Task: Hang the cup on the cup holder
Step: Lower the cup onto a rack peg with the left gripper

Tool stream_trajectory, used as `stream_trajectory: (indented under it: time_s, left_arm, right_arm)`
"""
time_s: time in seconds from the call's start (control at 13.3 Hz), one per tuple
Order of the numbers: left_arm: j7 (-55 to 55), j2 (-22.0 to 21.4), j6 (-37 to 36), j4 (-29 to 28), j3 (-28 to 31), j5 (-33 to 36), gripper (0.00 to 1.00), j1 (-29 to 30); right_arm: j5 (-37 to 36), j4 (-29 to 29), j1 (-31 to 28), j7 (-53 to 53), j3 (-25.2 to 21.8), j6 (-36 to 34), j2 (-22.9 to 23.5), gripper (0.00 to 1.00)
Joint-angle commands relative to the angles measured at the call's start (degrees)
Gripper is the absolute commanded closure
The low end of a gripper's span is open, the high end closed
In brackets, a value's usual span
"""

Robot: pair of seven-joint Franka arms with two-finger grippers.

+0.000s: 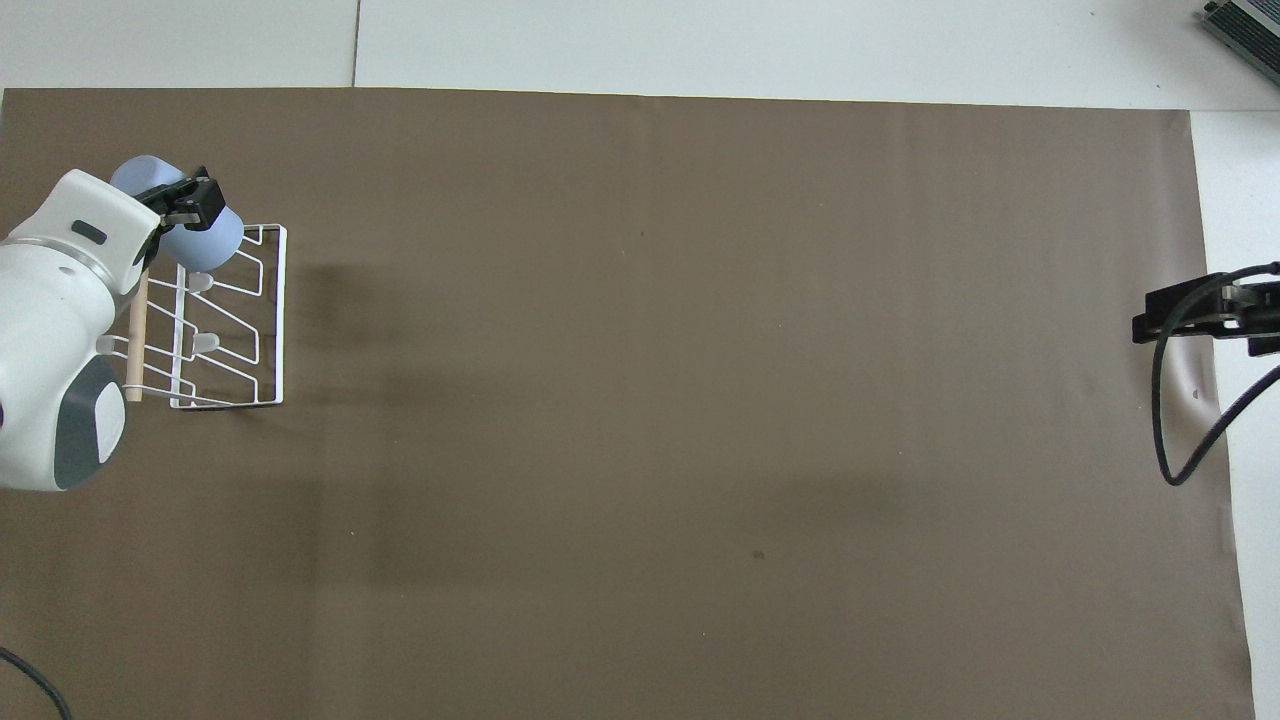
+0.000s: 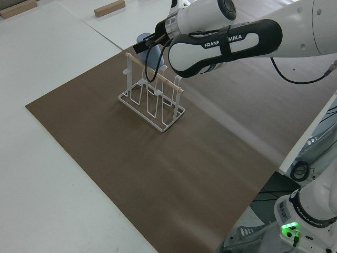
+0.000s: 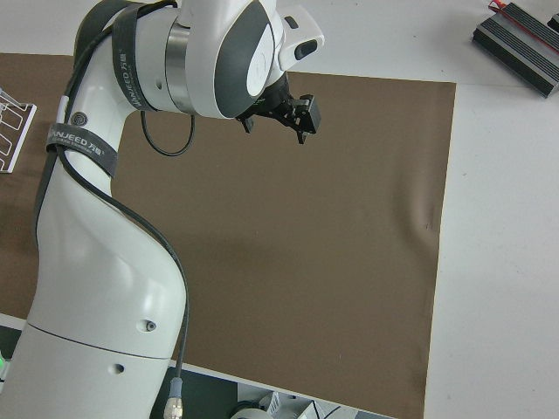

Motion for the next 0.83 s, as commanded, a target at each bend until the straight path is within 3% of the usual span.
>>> stream_trajectory:
  time_s: [0.0,0.08,0.38,0.6,0.68,0.75]
  left_arm:
    - [0.29,-2.15,0.90,-2.12,-0.01,1.33,1.00,0.40]
    - [0.37,-2.15,0.63,-1.94,-0.01,1.33,0.94,0.40]
    - [0.46,-1.63,0.11,-0.27,-0.01,1.33,0.48,0.40]
    - [0.46,-1.54,0.10,0.00,-0.01,1.33,0.27,0.40]
    - [0.46,-1.54,0.10,0.00,-0.01,1.33,0.14,0.40]
    - [0.46,-1.45,0.10,0.26,-0.01,1.33,0.11,0.40]
  right_arm:
    - [-1.00,-1.88,-0.67,-0.19,0.72,0.87,-1.48,0.00]
    - [-0.91,-1.79,-0.67,-0.19,0.72,0.87,-1.48,0.00]
    - [-0.83,-1.88,-0.67,-0.19,0.72,0.87,-1.48,0.00]
    - [-0.83,-1.88,-0.67,-0.19,0.72,0.87,-1.57,0.00]
    - [-0.83,-1.88,-0.75,-0.19,0.72,0.87,-1.48,0.00]
    - [-0.83,-1.88,-0.76,-0.19,0.72,0.87,-1.48,0.00]
